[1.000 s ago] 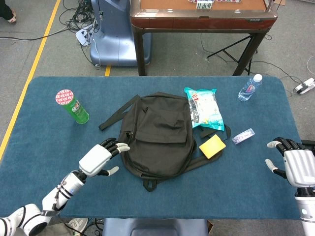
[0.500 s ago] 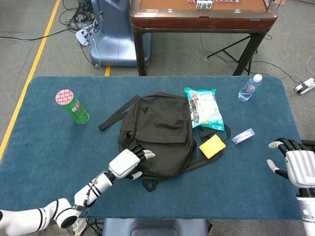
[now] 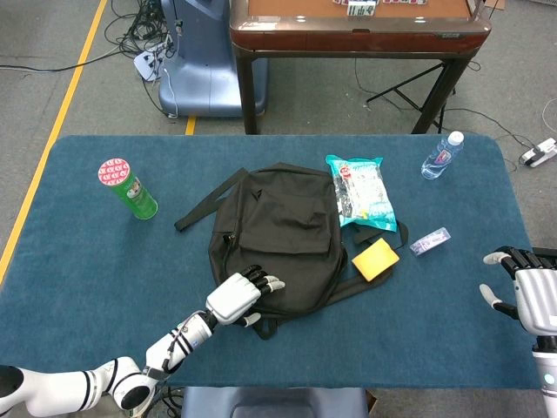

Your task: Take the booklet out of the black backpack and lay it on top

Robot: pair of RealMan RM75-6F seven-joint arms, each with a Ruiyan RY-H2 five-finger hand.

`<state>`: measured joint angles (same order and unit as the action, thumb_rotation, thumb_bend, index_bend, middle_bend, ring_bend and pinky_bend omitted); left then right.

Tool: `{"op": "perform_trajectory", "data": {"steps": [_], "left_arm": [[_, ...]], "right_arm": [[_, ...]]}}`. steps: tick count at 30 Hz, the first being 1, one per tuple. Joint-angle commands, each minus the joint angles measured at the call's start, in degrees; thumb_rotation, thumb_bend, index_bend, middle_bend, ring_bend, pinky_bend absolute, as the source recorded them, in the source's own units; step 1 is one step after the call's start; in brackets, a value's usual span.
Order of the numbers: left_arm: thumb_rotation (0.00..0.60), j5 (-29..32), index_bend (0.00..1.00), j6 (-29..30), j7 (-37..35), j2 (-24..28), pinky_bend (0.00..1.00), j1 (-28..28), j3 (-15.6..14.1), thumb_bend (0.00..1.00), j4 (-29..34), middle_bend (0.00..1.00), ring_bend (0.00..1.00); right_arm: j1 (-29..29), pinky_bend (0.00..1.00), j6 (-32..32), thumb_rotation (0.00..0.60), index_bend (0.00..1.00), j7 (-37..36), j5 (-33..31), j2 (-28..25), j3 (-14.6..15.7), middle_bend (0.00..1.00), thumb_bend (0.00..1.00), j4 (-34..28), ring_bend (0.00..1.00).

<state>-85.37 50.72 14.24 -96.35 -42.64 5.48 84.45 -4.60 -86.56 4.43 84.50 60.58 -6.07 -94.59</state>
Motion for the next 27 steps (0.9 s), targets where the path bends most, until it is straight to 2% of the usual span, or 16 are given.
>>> {"op": "perform_trajectory", "data": {"steps": [1, 8, 14, 23, 26, 27], "left_arm": [[0.6, 1.9, 0.19, -0.62, 1.18, -1.38, 0.11, -0.59, 0.61, 0.33, -0.68, 0.2, 0.18], [0.6, 6.09, 0.2, -1.51, 2.28, -3.91, 0.11, -1.49, 1.86, 0.33, -2.13, 0.2, 0.18], [0.6, 8.88, 0.25, 0.15, 0.41, -6.0, 0.11, -1.45, 3.91, 0.33, -2.72, 0.21, 0.2], [0.6, 12.82, 0.35, 1.59, 1.72, -7.93, 0.11, -2.75, 7.0, 0.33, -3.92, 0.31, 0.27], [0.6, 13.02, 0.42, 3.45, 2.02, -8.86, 0.11, -2.95, 8.09, 0.4, -4.66, 0.36, 0.32], [0.6, 12.99, 0.46, 4.3, 2.23, -9.31, 0.11, -3.13, 8.61, 0.45, -5.13, 0.39, 0.34]], "right_arm": [[0.12, 0.42, -0.07, 0.6, 0.39, -0.28, 0.01, 0.0, 0.08, 0.34, 0.2, 0.28, 0.3], [0.51, 0.42, -0.34, 0.6, 0.39, -1.49, -0.12, 0.11, 0.22, 0.34, 0.2, 1.14, 0.3], [0.57, 0.42, -0.25, 0.6, 0.39, -1.99, -0.29, -0.01, 0.18, 0.34, 0.2, 1.45, 0.3], [0.67, 0.42, -0.39, 0.6, 0.39, -2.41, -0.16, -0.05, 0.19, 0.34, 0.2, 1.69, 0.3], [0.7, 0.42, -0.42, 0.6, 0.39, -2.48, -0.17, -0.13, 0.18, 0.34, 0.2, 1.69, 0.3], [0.68, 0.42, -0.43, 0.6, 0.39, -2.5, -0.09, -0.14, 0.17, 0.34, 0.2, 1.67, 0.3]]}}
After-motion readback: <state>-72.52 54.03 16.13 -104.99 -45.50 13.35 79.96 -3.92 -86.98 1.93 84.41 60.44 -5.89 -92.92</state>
